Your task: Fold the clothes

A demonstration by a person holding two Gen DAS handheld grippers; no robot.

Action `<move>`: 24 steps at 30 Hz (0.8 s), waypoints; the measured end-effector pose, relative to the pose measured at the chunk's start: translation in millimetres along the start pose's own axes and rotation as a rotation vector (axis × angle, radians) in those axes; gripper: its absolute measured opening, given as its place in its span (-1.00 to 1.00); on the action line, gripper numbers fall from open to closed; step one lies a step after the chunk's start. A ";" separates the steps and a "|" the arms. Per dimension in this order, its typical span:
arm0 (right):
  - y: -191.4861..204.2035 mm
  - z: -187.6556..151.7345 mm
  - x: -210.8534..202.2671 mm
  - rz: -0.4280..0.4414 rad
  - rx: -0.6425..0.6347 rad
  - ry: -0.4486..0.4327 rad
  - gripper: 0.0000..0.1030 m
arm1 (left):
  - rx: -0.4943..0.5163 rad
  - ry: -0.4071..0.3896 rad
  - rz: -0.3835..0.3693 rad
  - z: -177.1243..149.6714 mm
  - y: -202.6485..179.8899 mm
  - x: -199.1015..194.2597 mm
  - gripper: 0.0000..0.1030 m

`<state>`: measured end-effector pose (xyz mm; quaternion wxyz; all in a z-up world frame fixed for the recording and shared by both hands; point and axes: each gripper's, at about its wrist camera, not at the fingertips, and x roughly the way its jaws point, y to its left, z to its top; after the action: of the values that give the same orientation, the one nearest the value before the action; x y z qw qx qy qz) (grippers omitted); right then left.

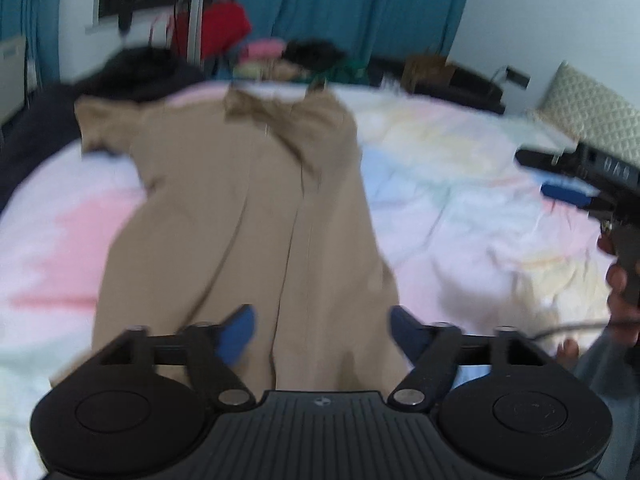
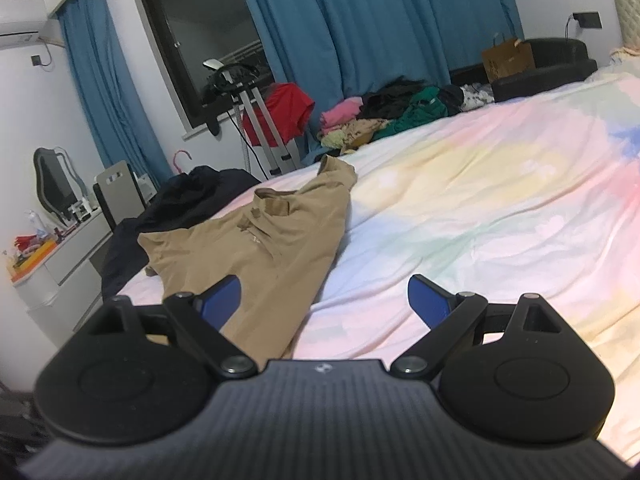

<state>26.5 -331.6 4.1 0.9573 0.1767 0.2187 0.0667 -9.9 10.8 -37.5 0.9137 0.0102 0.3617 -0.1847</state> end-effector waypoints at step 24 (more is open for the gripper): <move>22.8 -16.9 -2.7 -0.116 -0.077 -0.136 0.78 | 0.015 -0.261 0.051 107.9 -21.7 23.9 0.99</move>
<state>15.4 -305.7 -0.6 0.9783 0.1308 0.1602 0.0076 69.5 -33.7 28.7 0.9573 0.0022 0.2381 -0.1638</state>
